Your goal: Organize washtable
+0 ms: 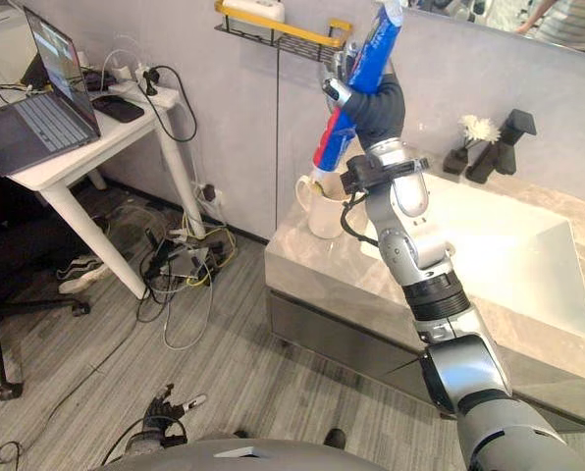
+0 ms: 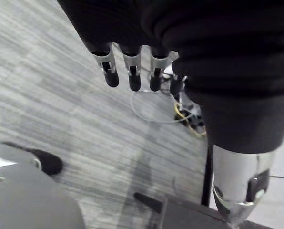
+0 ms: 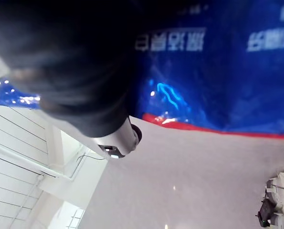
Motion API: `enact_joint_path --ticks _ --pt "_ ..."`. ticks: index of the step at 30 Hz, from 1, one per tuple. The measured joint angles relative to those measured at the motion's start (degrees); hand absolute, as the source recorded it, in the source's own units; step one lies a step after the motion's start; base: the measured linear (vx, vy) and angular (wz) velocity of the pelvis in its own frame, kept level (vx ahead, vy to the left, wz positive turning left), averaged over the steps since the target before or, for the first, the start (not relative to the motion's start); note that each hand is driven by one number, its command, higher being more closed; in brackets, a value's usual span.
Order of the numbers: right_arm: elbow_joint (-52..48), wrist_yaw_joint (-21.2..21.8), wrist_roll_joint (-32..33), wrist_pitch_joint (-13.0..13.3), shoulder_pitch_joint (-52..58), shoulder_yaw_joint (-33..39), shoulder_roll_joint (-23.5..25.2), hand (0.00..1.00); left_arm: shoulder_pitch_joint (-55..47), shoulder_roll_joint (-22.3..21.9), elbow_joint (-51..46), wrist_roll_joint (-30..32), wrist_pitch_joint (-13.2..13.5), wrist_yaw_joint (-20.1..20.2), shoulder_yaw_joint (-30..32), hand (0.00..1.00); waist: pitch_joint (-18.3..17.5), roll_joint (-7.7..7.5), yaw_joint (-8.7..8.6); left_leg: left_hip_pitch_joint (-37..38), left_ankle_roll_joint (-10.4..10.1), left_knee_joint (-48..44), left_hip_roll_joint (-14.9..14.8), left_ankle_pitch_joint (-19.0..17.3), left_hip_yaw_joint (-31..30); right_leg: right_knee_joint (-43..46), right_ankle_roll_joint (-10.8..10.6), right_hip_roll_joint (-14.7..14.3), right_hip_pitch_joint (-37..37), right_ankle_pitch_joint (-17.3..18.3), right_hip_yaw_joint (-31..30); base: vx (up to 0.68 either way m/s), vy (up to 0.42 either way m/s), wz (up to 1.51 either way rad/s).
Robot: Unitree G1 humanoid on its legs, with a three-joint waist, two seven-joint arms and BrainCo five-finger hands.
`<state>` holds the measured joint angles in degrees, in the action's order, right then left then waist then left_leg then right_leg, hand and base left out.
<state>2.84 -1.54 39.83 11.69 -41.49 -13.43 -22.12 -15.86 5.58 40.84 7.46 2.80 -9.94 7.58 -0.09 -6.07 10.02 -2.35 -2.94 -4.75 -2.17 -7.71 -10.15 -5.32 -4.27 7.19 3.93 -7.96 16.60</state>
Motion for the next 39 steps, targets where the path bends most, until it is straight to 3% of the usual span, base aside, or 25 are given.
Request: enact_joint_path --ticks 8,19,39 --pt "0.1 -0.9 -3.4 -0.8 -2.5 -0.2 -3.7 1.0 0.5 0.6 3.1 -0.5 -0.1 0.1 1.6 0.0 1.3 -0.62 -0.09 -0.2 -0.1 0.2 0.0 0.1 -0.3 0.0 0.0 -0.1 0.2 0.0 0.2 0.0 0.0 0.0" --pt "0.0 -4.3 -7.6 -0.8 -3.2 4.1 -3.9 1.0 0.5 1.3 6.0 -0.3 -0.2 0.5 1.6 0.0 2.3 -0.8 -0.07 -1.0 -0.2 0.4 0.0 0.1 -0.5 0.0 0.0 0.0 0.8 0.1 0.2 0.0 0.0 0.0" --pt "0.1 -6.3 -10.0 -0.8 -1.4 5.4 -3.9 1.0 1.6 1.3 5.9 -0.2 -0.2 0.4 -0.8 0.0 3.7 0.29 -0.18 -2.8 -0.3 -0.1 0.2 0.4 -1.4 0.0 -0.1 0.0 2.2 0.1 1.2 0.0 0.0 0.02"
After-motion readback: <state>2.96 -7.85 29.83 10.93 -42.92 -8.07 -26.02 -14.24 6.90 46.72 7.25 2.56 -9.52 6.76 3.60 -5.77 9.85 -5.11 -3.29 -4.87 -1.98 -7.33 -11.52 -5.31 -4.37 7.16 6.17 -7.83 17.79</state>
